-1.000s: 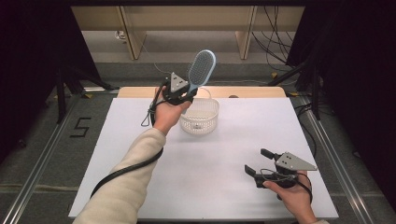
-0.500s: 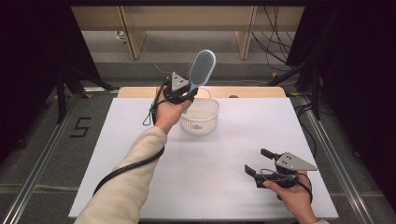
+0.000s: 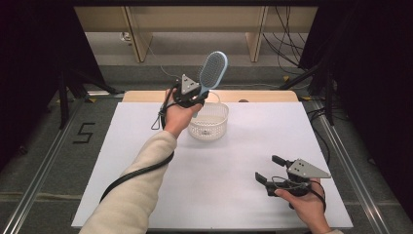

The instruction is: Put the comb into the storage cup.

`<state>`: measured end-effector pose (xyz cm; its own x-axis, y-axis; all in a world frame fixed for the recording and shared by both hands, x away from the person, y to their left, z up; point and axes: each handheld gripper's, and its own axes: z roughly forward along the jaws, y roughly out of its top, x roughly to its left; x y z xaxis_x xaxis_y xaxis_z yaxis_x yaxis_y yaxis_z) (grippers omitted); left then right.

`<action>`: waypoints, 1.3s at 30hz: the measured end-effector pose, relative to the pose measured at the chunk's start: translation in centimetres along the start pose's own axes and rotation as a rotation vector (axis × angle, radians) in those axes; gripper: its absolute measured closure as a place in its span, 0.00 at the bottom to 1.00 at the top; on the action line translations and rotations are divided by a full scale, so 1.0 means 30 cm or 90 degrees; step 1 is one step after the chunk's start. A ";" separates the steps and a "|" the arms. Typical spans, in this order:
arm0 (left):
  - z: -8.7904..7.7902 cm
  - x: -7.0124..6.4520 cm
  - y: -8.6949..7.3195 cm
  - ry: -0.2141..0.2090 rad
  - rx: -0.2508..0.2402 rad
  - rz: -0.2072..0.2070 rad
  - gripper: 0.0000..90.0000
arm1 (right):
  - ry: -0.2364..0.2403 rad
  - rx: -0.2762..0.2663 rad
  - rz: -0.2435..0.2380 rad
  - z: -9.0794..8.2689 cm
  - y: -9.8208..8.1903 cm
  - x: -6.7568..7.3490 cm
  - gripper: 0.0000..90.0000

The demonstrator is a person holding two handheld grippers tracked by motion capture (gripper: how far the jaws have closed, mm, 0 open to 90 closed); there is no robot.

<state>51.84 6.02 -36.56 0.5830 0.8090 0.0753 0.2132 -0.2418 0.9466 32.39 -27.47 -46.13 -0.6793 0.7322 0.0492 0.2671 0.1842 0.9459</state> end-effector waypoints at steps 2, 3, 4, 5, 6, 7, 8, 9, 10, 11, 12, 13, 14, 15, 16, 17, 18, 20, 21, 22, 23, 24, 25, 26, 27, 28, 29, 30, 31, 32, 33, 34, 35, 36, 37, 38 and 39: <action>0.002 0.000 -0.001 -0.001 0.000 0.001 0.77 | 0.000 0.000 0.000 0.000 0.000 0.000 0.13; 0.004 -0.001 -0.001 -0.001 0.000 0.001 0.77 | 0.000 0.001 0.000 0.000 0.000 0.000 0.13; 0.004 -0.001 -0.001 -0.002 -0.001 0.000 0.77 | 0.000 0.001 0.000 0.000 0.000 0.000 0.13; 0.005 -0.001 0.000 -0.002 -0.001 0.000 0.77 | 0.000 0.001 0.000 0.000 0.000 0.000 0.13; 0.005 -0.001 0.001 -0.002 0.000 0.001 0.77 | 0.000 0.000 0.000 0.000 0.000 0.000 0.13; 0.006 -0.002 0.001 -0.002 -0.001 0.001 0.77 | 0.000 0.000 0.000 0.000 0.000 0.000 0.13; 0.006 -0.002 0.002 -0.003 -0.001 0.002 0.77 | 0.000 0.001 0.000 0.000 0.000 0.000 0.13; 0.007 -0.002 0.003 -0.004 -0.002 0.002 0.77 | 0.000 0.001 0.000 0.000 0.000 0.000 0.13; 0.008 -0.003 0.004 -0.004 -0.002 0.004 0.77 | 0.000 0.000 0.000 0.000 0.000 0.000 0.13; 0.009 -0.003 0.004 -0.004 -0.002 0.004 0.77 | 0.000 0.000 0.000 0.000 0.000 0.000 0.13; 0.010 -0.004 0.004 -0.004 -0.002 0.004 0.77 | 0.001 -0.001 -0.001 0.001 0.000 0.000 0.13; 0.011 -0.004 0.004 -0.004 -0.002 0.005 0.77 | 0.000 0.001 0.000 0.000 0.000 0.001 0.13; 0.012 -0.005 0.003 -0.004 -0.002 0.004 0.77 | 0.000 0.000 0.000 0.000 0.000 0.001 0.13; 0.013 -0.006 0.003 -0.005 -0.002 0.005 0.77 | 0.001 0.000 0.000 0.000 0.000 0.001 0.13; 0.014 -0.006 0.003 -0.005 -0.001 0.005 0.77 | 0.002 0.000 -0.001 0.000 0.000 0.000 0.13; 0.016 -0.006 0.002 -0.006 -0.002 0.005 0.77 | 0.001 0.001 -0.001 0.000 0.000 0.000 0.13; 0.016 -0.007 0.002 -0.006 -0.001 0.004 0.77 | 0.001 0.000 0.000 0.000 0.000 0.000 0.13; 0.019 -0.006 0.000 -0.006 0.000 0.004 0.77 | 0.002 0.000 0.001 0.000 0.000 0.000 0.13; 0.020 -0.006 -0.001 -0.007 0.000 0.004 0.77 | 0.002 -0.001 0.000 0.000 0.000 0.000 0.13; 0.021 -0.005 -0.002 -0.007 0.001 0.003 0.77 | 0.001 0.000 0.000 0.000 0.000 0.000 0.13; 0.022 -0.006 -0.003 -0.007 0.001 0.003 0.77 | 0.001 0.000 0.000 0.000 0.000 0.000 0.13; 0.023 -0.005 -0.003 -0.007 0.001 0.004 0.77 | 0.001 0.000 0.000 0.000 0.000 0.000 0.13; 0.023 -0.005 -0.004 -0.008 0.000 0.003 0.77 | 0.002 -0.001 0.001 0.000 0.000 0.000 0.13; 0.023 -0.005 -0.004 -0.008 0.000 0.004 0.77 | 0.002 -0.001 -0.001 0.000 0.000 0.000 0.13; 0.023 -0.005 -0.004 -0.008 0.000 0.004 0.77 | 0.001 0.000 0.000 0.000 0.000 0.000 0.13; 0.025 -0.005 -0.005 -0.008 0.000 0.005 0.77 | 0.001 0.000 0.000 0.000 0.000 0.000 0.13; 0.026 -0.005 -0.005 -0.008 0.000 0.006 0.77 | 0.002 0.000 0.000 0.000 0.000 0.000 0.13; 0.027 -0.006 -0.006 -0.008 0.000 0.007 0.77 | 0.002 0.000 0.000 0.000 0.000 0.000 0.13; 0.028 -0.006 -0.007 -0.007 0.000 0.009 0.77 | 0.001 0.000 0.000 0.000 0.000 0.000 0.13; 0.028 -0.006 -0.007 -0.007 0.000 0.009 0.77 | 0.001 0.001 0.000 0.000 0.000 0.000 0.13; 0.029 -0.007 -0.008 -0.007 0.000 0.010 0.77 | 0.001 0.000 0.000 0.000 0.000 0.000 0.13; 0.030 -0.007 -0.009 -0.007 -0.001 0.010 0.77 | 0.001 0.000 -0.001 0.000 0.000 0.000 0.13; 0.031 -0.007 -0.010 -0.008 -0.002 0.009 0.77 | 0.001 0.000 -0.001 0.000 0.000 0.000 0.13; 0.032 -0.006 -0.010 -0.008 -0.001 0.010 0.77 | 0.001 0.000 0.000 0.000 0.000 0.000 0.13; 0.033 -0.006 -0.010 -0.009 -0.001 0.011 0.77 | 0.002 0.000 0.000 0.000 0.000 0.000 0.13; 0.033 -0.005 -0.011 -0.009 -0.001 0.012 0.77 | 0.002 -0.001 0.000 0.000 0.000 0.000 0.13; 0.034 -0.004 -0.011 -0.008 -0.002 0.012 0.77 | 0.001 0.001 0.000 -0.001 0.000 0.000 0.13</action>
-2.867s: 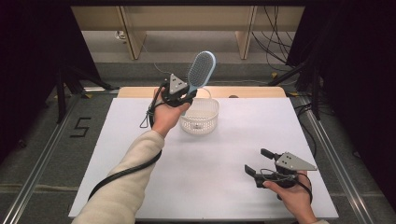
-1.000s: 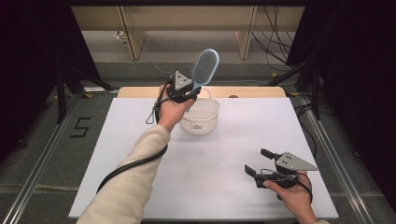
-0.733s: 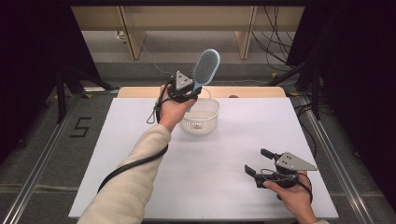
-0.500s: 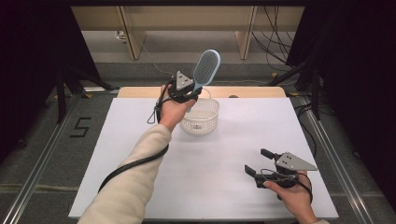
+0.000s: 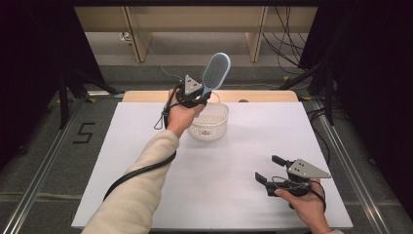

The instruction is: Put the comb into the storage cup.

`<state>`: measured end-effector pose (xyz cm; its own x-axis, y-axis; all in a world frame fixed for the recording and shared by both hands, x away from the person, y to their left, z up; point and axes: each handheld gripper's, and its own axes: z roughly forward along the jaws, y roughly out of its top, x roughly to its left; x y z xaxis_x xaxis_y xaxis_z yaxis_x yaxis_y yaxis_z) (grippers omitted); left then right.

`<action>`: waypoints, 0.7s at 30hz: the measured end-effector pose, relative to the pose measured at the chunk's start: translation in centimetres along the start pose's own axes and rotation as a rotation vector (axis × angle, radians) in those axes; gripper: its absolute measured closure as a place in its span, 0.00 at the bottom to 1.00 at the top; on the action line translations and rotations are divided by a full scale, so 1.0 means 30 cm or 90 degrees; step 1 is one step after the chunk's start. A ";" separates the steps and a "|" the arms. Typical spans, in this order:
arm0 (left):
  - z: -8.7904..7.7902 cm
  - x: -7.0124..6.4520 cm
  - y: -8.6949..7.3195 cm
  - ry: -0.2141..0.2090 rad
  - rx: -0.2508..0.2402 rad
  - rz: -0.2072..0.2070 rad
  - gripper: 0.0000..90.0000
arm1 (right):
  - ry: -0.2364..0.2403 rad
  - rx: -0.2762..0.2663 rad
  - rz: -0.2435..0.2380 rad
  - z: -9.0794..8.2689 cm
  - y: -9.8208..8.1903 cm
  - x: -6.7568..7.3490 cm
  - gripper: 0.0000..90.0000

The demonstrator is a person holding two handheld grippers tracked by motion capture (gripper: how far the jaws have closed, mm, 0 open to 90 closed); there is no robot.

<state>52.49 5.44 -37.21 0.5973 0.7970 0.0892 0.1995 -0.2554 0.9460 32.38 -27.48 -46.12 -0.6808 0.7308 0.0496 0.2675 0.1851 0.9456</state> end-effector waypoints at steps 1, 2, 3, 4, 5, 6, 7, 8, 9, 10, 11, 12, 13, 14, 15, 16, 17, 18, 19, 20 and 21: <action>0.001 0.001 0.000 0.000 0.000 -0.001 0.77 | 0.001 -0.002 0.000 0.001 0.000 0.000 0.13; 0.002 0.001 -0.001 0.000 -0.001 0.000 0.77 | 0.001 -0.002 0.000 0.001 0.000 -0.001 0.13; 0.002 0.001 -0.001 -0.001 -0.002 -0.001 0.77 | 0.001 -0.002 0.001 0.001 0.000 0.000 0.13; 0.002 0.001 -0.001 -0.002 -0.001 -0.001 0.77 | 0.001 -0.002 0.000 0.001 0.000 0.000 0.13; 0.003 0.001 -0.002 0.000 -0.002 0.000 0.77 | 0.001 -0.002 0.000 0.001 0.000 0.000 0.13; 0.003 0.001 -0.002 -0.001 -0.002 0.000 0.77 | 0.002 -0.002 0.001 0.001 0.000 0.000 0.13; 0.003 0.001 -0.003 -0.002 -0.002 0.000 0.77 | 0.002 -0.002 0.001 0.001 0.000 0.000 0.13; 0.004 0.001 -0.003 -0.001 -0.001 0.001 0.77 | 0.002 -0.003 0.002 0.001 0.000 0.001 0.13; 0.004 0.001 -0.004 -0.001 -0.001 0.001 0.77 | 0.002 -0.003 0.002 0.001 0.000 0.000 0.13; 0.005 0.001 -0.005 -0.002 -0.001 0.001 0.77 | 0.002 -0.002 0.002 0.001 0.000 0.000 0.13; 0.006 0.000 -0.006 -0.002 -0.002 0.001 0.77 | 0.002 -0.002 0.003 0.001 0.000 0.001 0.13; 0.006 0.000 -0.007 -0.003 -0.001 -0.001 0.77 | 0.002 -0.002 0.001 0.001 0.000 0.000 0.13; 0.007 0.000 -0.008 -0.003 0.000 0.001 0.77 | 0.002 -0.002 0.002 0.001 0.000 0.000 0.13; 0.008 0.000 -0.010 -0.003 0.000 0.001 0.77 | 0.002 -0.002 0.002 0.001 0.000 0.000 0.13; 0.009 -0.002 -0.011 -0.003 0.000 -0.001 0.77 | 0.001 -0.001 0.002 0.001 0.000 0.000 0.13; 0.010 -0.002 -0.013 -0.003 0.001 0.001 0.77 | 0.001 -0.002 0.001 0.001 0.000 0.000 0.13; 0.010 -0.002 -0.014 -0.004 0.002 0.001 0.77 | 0.002 -0.002 0.001 0.001 0.000 0.000 0.13; 0.011 -0.003 -0.016 -0.004 0.003 0.000 0.77 | 0.002 -0.002 0.001 0.001 0.000 0.000 0.13; 0.012 -0.003 -0.017 -0.004 0.003 0.000 0.77 | 0.002 -0.002 0.001 0.001 0.000 0.000 0.13; 0.013 -0.004 -0.018 -0.005 0.004 -0.001 0.77 | 0.002 -0.002 0.001 0.001 0.000 0.000 0.13; 0.014 -0.004 -0.020 -0.006 0.005 0.001 0.77 | 0.002 -0.002 0.000 0.001 0.000 0.000 0.13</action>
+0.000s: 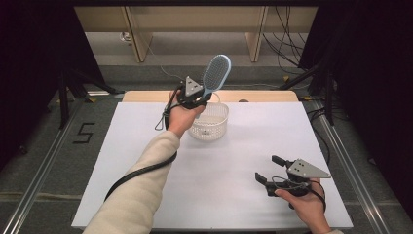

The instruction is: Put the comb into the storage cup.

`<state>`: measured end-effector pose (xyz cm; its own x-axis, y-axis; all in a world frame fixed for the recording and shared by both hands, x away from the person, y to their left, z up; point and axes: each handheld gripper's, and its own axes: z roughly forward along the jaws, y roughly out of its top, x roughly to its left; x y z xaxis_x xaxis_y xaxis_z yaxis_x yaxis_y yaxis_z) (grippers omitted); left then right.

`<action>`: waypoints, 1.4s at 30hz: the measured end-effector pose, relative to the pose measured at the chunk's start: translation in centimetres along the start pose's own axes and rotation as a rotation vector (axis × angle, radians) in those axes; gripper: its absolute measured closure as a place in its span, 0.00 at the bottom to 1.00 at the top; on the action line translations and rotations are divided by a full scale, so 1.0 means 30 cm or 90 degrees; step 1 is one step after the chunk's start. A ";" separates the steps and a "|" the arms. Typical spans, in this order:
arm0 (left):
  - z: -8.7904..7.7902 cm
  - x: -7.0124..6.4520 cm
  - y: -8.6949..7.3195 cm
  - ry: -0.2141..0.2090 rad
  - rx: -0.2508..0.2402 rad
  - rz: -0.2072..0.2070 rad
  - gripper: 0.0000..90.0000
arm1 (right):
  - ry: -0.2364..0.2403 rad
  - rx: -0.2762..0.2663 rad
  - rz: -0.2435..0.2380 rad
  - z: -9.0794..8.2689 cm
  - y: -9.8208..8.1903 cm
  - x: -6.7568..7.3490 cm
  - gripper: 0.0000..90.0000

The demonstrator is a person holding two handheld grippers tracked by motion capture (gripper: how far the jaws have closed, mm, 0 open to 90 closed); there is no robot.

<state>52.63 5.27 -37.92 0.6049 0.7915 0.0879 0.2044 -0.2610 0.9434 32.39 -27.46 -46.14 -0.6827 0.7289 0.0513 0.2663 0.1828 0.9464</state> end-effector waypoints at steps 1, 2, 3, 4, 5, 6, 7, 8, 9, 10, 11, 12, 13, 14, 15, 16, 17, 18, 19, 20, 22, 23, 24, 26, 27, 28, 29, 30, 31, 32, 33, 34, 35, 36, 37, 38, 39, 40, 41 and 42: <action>0.001 -0.001 -0.001 -0.001 0.000 -0.001 0.77 | 0.000 0.000 0.000 0.000 0.000 0.000 0.13; 0.002 -0.001 -0.002 0.000 0.000 -0.001 0.77 | 0.000 -0.001 0.000 0.000 0.000 0.000 0.13; 0.003 0.000 -0.003 -0.001 0.000 -0.001 0.77 | -0.001 0.000 0.000 0.000 0.000 0.000 0.13; 0.003 0.000 -0.004 -0.001 0.000 -0.001 0.77 | 0.000 0.000 0.001 0.000 0.000 0.000 0.13; 0.004 0.000 -0.004 -0.001 0.001 0.000 0.77 | -0.001 0.000 0.000 0.000 0.000 0.000 0.13; 0.004 0.000 -0.005 -0.002 0.001 0.000 0.77 | 0.000 -0.001 0.000 0.000 0.000 0.000 0.13; 0.004 -0.001 -0.006 -0.002 0.001 -0.002 0.77 | 0.000 -0.001 -0.001 0.000 0.000 0.000 0.13; 0.005 -0.001 -0.007 -0.001 0.000 -0.002 0.77 | 0.000 0.000 0.000 0.000 0.000 0.000 0.13; 0.005 -0.001 -0.007 -0.001 -0.001 -0.001 0.77 | 0.000 0.000 0.000 0.000 0.000 0.000 0.13; 0.005 -0.001 -0.008 -0.002 -0.001 -0.001 0.77 | -0.001 0.000 0.000 0.000 0.000 -0.001 0.13; 0.006 -0.001 -0.008 -0.002 -0.001 0.000 0.77 | 0.000 0.000 0.000 0.000 0.000 0.000 0.13; 0.006 -0.001 -0.008 -0.002 -0.001 0.000 0.77 | 0.000 0.000 0.001 0.000 0.000 0.000 0.13; 0.006 -0.002 -0.008 -0.002 -0.001 0.001 0.77 | 0.000 0.001 0.001 0.000 0.000 0.000 0.13; 0.006 -0.002 -0.009 -0.003 -0.001 0.002 0.77 | 0.000 0.001 0.002 0.000 0.000 0.001 0.13; 0.006 -0.002 -0.009 -0.003 0.000 0.002 0.77 | 0.000 0.000 0.001 0.000 0.000 0.000 0.13; 0.007 -0.003 -0.009 -0.004 0.000 0.002 0.77 | -0.001 0.000 0.001 0.000 0.000 0.000 0.13; 0.007 -0.003 -0.010 -0.004 -0.001 0.002 0.77 | 0.000 0.000 0.001 0.000 0.000 0.000 0.13; 0.007 -0.004 -0.011 -0.005 -0.001 0.000 0.77 | 0.000 0.000 0.001 0.000 0.000 0.000 0.13; 0.008 -0.005 -0.012 -0.005 -0.001 0.000 0.77 | 0.000 0.000 0.001 0.000 0.000 0.000 0.13; 0.009 -0.006 -0.014 -0.006 0.000 0.001 0.77 | 0.000 0.000 0.001 0.000 0.000 0.000 0.13; 0.010 -0.007 -0.016 -0.006 0.000 0.000 0.77 | 0.000 0.000 0.001 0.000 0.000 0.000 0.13; 0.011 -0.007 -0.018 -0.007 0.000 0.001 0.77 | 0.000 0.000 0.001 0.000 0.000 0.000 0.13; 0.012 -0.008 -0.018 -0.007 0.001 0.000 0.77 | 0.000 -0.001 0.001 0.000 0.000 0.000 0.13; 0.014 -0.008 -0.020 -0.007 0.000 -0.001 0.77 | 0.000 0.001 0.001 0.000 0.000 0.000 0.13; 0.014 -0.008 -0.021 -0.008 0.002 -0.001 0.77 | 0.000 0.001 0.001 0.000 0.000 0.000 0.13; 0.015 -0.009 -0.021 -0.007 0.002 0.001 0.77 | 0.001 0.000 0.001 0.000 0.000 0.000 0.13; 0.015 -0.009 -0.021 -0.008 0.002 0.001 0.77 | 0.000 0.000 0.001 0.000 0.000 0.000 0.13; 0.015 -0.010 -0.021 -0.008 0.002 0.002 0.77 | 0.000 0.000 0.001 0.000 0.000 0.000 0.13; 0.015 -0.010 -0.021 -0.009 0.002 0.002 0.77 | 0.000 0.001 0.002 0.000 0.000 0.000 0.13; 0.015 -0.011 -0.021 -0.009 0.002 0.003 0.77 | 0.000 0.001 0.002 0.000 0.000 0.000 0.13; 0.016 -0.012 -0.021 -0.008 0.002 0.003 0.77 | 0.001 0.000 0.001 0.000 0.000 0.000 0.13; 0.016 -0.012 -0.022 -0.008 0.002 0.003 0.77 | 0.000 0.001 0.001 0.000 0.000 0.001 0.13; 0.016 -0.013 -0.022 -0.008 0.001 0.002 0.77 | 0.000 0.001 0.001 0.000 0.000 0.001 0.13; 0.017 -0.013 -0.023 -0.008 0.002 0.003 0.77 | 0.000 0.001 0.001 0.000 0.000 0.000 0.13; 0.018 -0.013 -0.024 -0.009 0.002 0.002 0.77 | 0.000 0.000 0.001 0.000 0.000 0.000 0.13; 0.018 -0.014 -0.025 -0.009 0.002 0.002 0.77 | 0.000 0.000 0.001 0.000 0.000 0.000 0.13; 0.018 -0.014 -0.027 -0.008 0.002 0.002 0.77 | 0.001 0.000 0.002 0.000 0.000 0.000 0.13; 0.018 -0.014 -0.028 -0.009 0.003 0.003 0.77 | 0.000 0.001 0.002 0.000 0.000 0.000 0.13; 0.018 -0.015 -0.029 -0.009 0.004 0.002 0.77 | 0.000 0.001 0.001 0.000 0.000 0.001 0.13; 0.019 -0.015 -0.031 -0.010 0.005 0.002 0.77 | 0.000 0.001 0.000 0.000 0.000 0.001 0.13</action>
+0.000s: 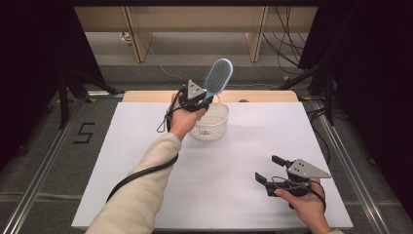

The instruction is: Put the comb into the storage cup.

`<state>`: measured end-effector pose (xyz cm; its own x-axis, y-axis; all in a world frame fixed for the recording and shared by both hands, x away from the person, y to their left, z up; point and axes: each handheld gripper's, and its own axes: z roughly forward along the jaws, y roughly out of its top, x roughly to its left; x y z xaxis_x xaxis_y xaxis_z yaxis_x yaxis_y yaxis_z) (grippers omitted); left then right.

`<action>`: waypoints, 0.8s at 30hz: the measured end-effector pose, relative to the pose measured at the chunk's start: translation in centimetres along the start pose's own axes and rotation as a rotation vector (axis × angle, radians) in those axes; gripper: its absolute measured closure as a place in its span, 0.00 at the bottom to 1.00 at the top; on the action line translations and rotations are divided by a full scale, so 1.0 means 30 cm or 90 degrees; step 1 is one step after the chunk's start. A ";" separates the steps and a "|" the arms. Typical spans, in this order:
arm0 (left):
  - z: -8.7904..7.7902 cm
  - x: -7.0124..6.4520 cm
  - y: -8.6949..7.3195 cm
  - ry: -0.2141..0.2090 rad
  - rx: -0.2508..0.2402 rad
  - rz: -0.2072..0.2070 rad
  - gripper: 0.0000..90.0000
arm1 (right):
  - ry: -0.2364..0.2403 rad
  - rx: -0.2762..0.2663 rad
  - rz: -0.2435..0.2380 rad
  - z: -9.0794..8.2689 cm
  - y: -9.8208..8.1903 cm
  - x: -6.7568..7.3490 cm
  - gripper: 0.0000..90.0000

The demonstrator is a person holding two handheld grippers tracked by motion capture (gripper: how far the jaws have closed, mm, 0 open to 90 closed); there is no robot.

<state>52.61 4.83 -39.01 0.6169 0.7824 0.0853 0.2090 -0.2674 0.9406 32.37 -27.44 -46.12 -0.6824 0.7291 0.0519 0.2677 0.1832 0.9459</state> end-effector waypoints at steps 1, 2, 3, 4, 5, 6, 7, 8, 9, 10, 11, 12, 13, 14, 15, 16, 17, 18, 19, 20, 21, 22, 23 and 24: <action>0.001 0.000 -0.001 0.000 0.000 0.001 0.77 | 0.000 0.000 0.000 0.000 0.000 0.000 0.13; 0.002 -0.001 -0.001 0.001 0.000 0.001 0.77 | 0.000 0.000 0.000 0.000 0.000 0.000 0.13; 0.003 -0.001 -0.002 0.000 0.000 -0.001 0.77 | 0.000 0.001 0.002 0.000 0.000 0.000 0.13; 0.004 -0.002 -0.001 0.000 0.000 0.001 0.77 | 0.000 0.000 0.002 0.000 0.000 0.000 0.13; 0.004 -0.003 -0.001 0.000 0.000 0.001 0.77 | -0.001 0.000 0.000 -0.001 0.000 0.000 0.13; 0.004 -0.003 -0.001 -0.001 -0.001 0.000 0.77 | -0.001 0.000 0.001 -0.001 0.001 0.000 0.13; 0.005 -0.004 0.000 -0.001 -0.001 0.001 0.77 | 0.000 0.000 -0.001 0.000 0.000 0.000 0.13; 0.005 -0.005 0.001 -0.002 -0.001 0.001 0.77 | 0.000 0.000 0.000 0.000 0.000 0.000 0.13; 0.005 -0.007 0.001 -0.002 -0.001 0.001 0.77 | 0.001 -0.002 0.000 0.000 0.000 -0.001 0.13; 0.006 -0.008 0.001 -0.003 -0.001 0.001 0.77 | 0.000 -0.001 0.000 0.000 0.000 -0.001 0.13; 0.007 -0.009 0.001 -0.003 -0.001 0.001 0.77 | 0.001 -0.001 0.000 0.000 0.000 -0.001 0.13; 0.007 -0.010 0.001 -0.003 -0.001 0.002 0.77 | 0.001 -0.001 0.000 0.000 0.000 -0.001 0.13; 0.007 -0.010 0.001 -0.003 -0.001 0.002 0.77 | 0.000 0.000 0.000 -0.001 0.000 0.000 0.13; 0.007 -0.011 0.001 -0.004 -0.002 0.001 0.77 | 0.000 0.000 -0.001 -0.001 0.000 0.000 0.13; 0.007 -0.011 0.001 -0.004 -0.002 0.001 0.77 | 0.000 0.000 0.000 -0.001 0.000 0.000 0.13; 0.006 -0.011 0.001 -0.004 -0.001 0.002 0.77 | 0.000 0.000 0.000 -0.001 0.000 -0.001 0.13; 0.006 -0.010 0.001 -0.003 -0.001 0.002 0.77 | 0.000 0.000 0.000 -0.001 0.000 0.000 0.13; 0.006 -0.009 0.001 -0.003 -0.001 0.002 0.77 | 0.000 0.000 0.000 -0.001 0.000 0.000 0.13; 0.005 -0.008 0.000 -0.003 -0.001 0.001 0.77 | 0.000 0.000 -0.001 -0.001 0.000 0.000 0.13; 0.005 -0.008 0.000 -0.003 -0.002 0.001 0.77 | 0.000 0.000 -0.001 0.000 0.000 0.000 0.13; 0.004 -0.008 -0.001 -0.003 -0.002 0.002 0.77 | 0.000 -0.001 -0.001 0.000 0.000 0.000 0.13; 0.004 -0.008 -0.001 -0.002 -0.002 0.001 0.77 | 0.001 -0.001 0.000 0.000 0.000 0.000 0.13; 0.004 -0.008 -0.002 -0.003 -0.001 0.001 0.77 | 0.000 -0.001 -0.001 0.000 0.000 0.000 0.13; 0.005 -0.008 -0.003 -0.003 -0.001 0.001 0.77 | 0.001 -0.001 0.000 0.000 0.001 0.000 0.13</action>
<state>52.55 4.59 -39.15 0.6203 0.7798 0.0848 0.2073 -0.2673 0.9411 32.37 -27.44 -46.11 -0.6832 0.7284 0.0523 0.2669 0.1824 0.9463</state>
